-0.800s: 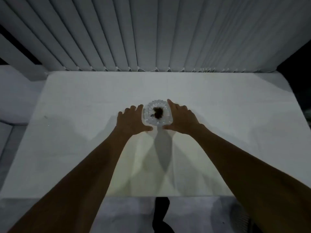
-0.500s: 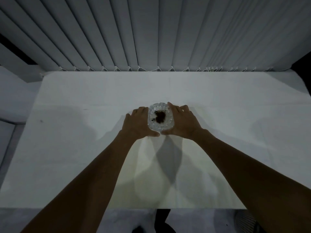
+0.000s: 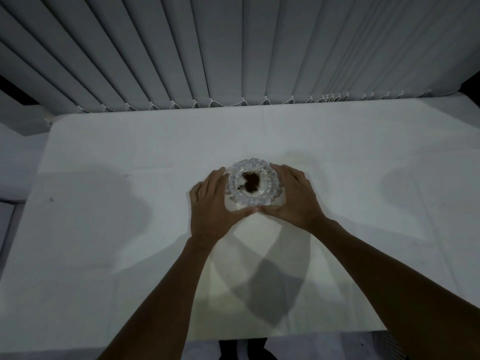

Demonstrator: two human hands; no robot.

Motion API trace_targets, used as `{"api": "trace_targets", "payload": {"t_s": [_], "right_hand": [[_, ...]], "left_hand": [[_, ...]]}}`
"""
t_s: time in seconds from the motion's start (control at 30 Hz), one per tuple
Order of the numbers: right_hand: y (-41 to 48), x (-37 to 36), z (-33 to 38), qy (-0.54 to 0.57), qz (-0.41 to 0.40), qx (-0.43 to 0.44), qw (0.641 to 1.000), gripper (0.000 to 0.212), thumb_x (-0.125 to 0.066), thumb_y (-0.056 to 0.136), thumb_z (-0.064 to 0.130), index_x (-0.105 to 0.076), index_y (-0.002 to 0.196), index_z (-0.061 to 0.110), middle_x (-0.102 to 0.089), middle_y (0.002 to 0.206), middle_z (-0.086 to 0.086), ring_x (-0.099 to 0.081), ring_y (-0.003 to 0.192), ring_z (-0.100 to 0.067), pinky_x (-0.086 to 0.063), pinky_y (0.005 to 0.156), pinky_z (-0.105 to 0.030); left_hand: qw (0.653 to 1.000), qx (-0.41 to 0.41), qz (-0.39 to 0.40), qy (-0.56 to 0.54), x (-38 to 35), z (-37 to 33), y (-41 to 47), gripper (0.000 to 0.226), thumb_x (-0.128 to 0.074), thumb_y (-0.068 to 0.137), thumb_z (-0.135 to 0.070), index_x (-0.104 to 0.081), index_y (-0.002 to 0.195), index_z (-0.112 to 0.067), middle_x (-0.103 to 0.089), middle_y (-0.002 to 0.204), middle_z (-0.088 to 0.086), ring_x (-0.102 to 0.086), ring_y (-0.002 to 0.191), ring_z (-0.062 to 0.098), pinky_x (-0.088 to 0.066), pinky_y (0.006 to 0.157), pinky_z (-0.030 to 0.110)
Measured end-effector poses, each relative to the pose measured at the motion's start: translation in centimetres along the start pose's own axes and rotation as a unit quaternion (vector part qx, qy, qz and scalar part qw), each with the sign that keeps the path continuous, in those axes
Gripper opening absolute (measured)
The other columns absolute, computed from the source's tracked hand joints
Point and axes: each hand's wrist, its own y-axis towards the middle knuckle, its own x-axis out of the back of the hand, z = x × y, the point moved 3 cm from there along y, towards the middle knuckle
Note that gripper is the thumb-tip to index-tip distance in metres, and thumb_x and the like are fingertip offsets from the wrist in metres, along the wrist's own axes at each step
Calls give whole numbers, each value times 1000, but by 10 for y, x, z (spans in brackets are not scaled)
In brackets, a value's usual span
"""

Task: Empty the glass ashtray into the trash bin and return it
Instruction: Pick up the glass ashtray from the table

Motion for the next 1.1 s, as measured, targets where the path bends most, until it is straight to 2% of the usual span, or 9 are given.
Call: {"api": "trace_targets", "payload": {"t_s": [0.07, 0.27, 0.6, 0.83, 1.0, 1.1], "right_hand": [[0, -3, -3, -4, 5, -11, 1000, 106, -88, 60, 72, -48, 148, 28, -55, 141, 16, -41, 138, -14, -35, 109, -31], [-3, -6, -7, -14, 12, -31, 999, 109, -89, 60, 71, -48, 152, 27, -55, 145, 14, -42, 142, -19, -39, 113, -36], [-3, -8, -10, -38, 14, -42, 998, 114, -92, 61, 70, -45, 154, 26, -54, 149, 7, -40, 144, -17, -42, 114, -46], [-4, -8, -10, -35, 2, -40, 999, 113, -89, 61, 74, -44, 154, 29, -53, 148, 10, -41, 143, -15, -42, 113, -41], [-3, -9, -11, -30, 13, -43, 999, 113, -90, 61, 73, -45, 154, 28, -53, 148, 10, -40, 144, -17, -41, 114, -44], [-2, -10, -10, -21, 11, -47, 999, 116, -91, 61, 71, -44, 155, 24, -52, 151, 7, -39, 144, -16, -38, 116, -39]], "left_hand": [[1000, -2, -8, 7, -2, 2, 1, 110, -54, 71, -100, -60, 146, -19, -57, 157, -3, -53, 146, 17, -34, 117, 39], [999, -20, -23, 12, -5, 3, -2, 106, -61, 72, -95, -63, 143, -16, -59, 155, -1, -55, 145, 19, -37, 115, 41], [999, -26, -38, 7, -5, 4, 0, 110, -50, 74, -100, -65, 142, -14, -59, 156, 0, -55, 145, 19, -38, 115, 42], [999, -25, -37, 10, -8, 6, 0, 109, -55, 73, -99, -64, 143, -16, -59, 156, -2, -54, 145, 17, -39, 115, 42], [999, -18, -30, 6, -10, 7, 1, 108, -58, 72, -98, -63, 144, -17, -57, 156, -3, -53, 147, 17, -38, 116, 42], [999, -17, -36, 5, -9, 7, 0, 107, -59, 72, -98, -63, 142, -18, -58, 155, -3, -54, 145, 17, -38, 116, 42]]}}
